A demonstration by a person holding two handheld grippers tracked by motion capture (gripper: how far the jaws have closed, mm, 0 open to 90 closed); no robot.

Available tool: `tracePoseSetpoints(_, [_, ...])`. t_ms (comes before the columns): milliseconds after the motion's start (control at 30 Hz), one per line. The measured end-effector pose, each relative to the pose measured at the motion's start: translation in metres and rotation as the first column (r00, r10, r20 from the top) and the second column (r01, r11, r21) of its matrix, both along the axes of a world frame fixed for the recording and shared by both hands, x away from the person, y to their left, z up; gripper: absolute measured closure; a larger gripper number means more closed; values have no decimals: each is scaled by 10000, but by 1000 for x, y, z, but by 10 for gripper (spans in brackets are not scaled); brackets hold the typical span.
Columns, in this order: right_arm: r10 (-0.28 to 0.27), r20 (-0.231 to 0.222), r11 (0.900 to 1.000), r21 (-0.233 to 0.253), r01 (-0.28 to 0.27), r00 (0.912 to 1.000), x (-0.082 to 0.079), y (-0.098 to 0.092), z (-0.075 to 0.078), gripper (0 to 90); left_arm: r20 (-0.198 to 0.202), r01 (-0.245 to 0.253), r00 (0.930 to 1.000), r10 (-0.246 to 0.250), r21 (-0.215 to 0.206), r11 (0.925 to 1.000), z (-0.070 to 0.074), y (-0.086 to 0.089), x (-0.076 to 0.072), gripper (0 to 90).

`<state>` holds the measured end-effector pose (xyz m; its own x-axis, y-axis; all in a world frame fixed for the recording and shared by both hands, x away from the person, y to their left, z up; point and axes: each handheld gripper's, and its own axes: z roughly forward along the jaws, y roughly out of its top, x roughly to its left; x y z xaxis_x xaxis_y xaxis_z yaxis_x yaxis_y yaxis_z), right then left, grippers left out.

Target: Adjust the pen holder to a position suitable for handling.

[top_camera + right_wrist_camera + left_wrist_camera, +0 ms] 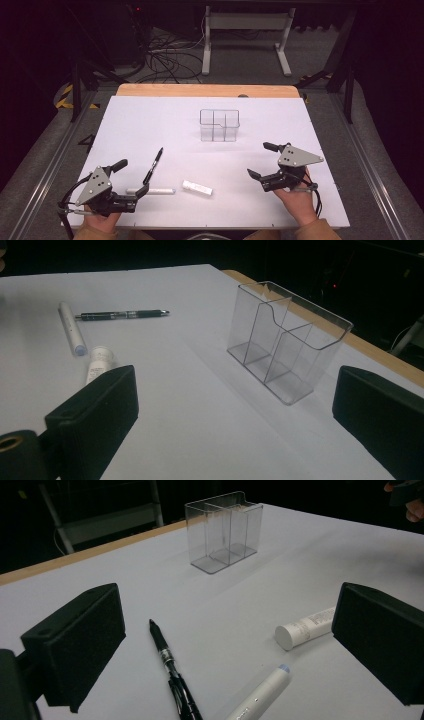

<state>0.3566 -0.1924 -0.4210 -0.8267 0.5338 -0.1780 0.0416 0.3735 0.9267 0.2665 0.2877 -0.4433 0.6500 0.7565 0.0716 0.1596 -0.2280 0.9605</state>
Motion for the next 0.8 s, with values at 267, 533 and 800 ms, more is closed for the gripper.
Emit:
tracePoseSetpoints(267, [67, 150, 9997, -238, -63, 9999, 2, 4, 6, 52, -19, 8, 10000, -8, 18, 10000, 0, 0, 0, 13])
tracePoseSetpoints(533, [267, -600, 9984, -478, -296, 9978, 9, 9, 22, 122, -6, 33, 10000, -33, -45, 10000, 0, -1, 1, 14])
tracePoseSetpoints(800, [403, -679, 9889, -1400, -495, 9969, 27, 26, 32, 193, -29, 6, 10000, -6, -53, 10000, 0, 0, 1, 15])
